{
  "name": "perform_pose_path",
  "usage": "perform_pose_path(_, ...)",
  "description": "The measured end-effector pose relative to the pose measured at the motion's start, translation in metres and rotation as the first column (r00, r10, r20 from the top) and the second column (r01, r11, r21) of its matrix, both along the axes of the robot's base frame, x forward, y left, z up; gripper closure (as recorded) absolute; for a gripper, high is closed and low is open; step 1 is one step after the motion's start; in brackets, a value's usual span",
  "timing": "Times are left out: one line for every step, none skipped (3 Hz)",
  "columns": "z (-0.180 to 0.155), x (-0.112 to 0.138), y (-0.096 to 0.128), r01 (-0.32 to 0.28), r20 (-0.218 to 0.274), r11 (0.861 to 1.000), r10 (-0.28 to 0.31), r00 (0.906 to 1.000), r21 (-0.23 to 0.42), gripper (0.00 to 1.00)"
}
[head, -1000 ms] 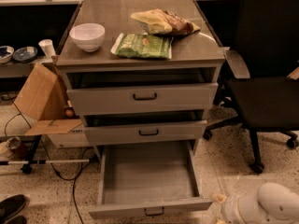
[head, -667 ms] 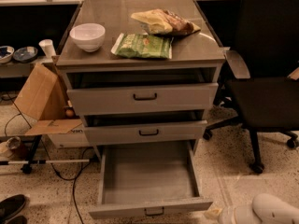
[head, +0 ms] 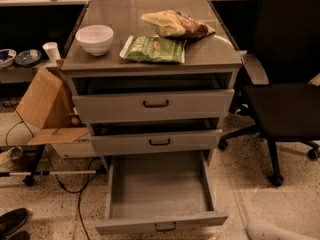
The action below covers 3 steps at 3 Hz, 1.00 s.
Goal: Close bottom drawer
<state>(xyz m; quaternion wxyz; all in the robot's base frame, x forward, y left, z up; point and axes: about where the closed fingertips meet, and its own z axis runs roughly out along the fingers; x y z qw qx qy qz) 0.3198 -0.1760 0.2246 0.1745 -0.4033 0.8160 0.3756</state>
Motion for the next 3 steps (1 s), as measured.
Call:
perform_pose_path(-0.040,0.006,0.046,-0.035,-0.028,0.997,0.037,0.9989,0.067,1.00)
perform_pose_path(-0.056,0.028,0.081,-0.022,-0.011,0.995,0.023,0.9997,0.095,1.00)
perform_pose_path(-0.058,0.061,0.095,0.030,0.028,0.997,-0.032,0.9991,0.067,1.00)
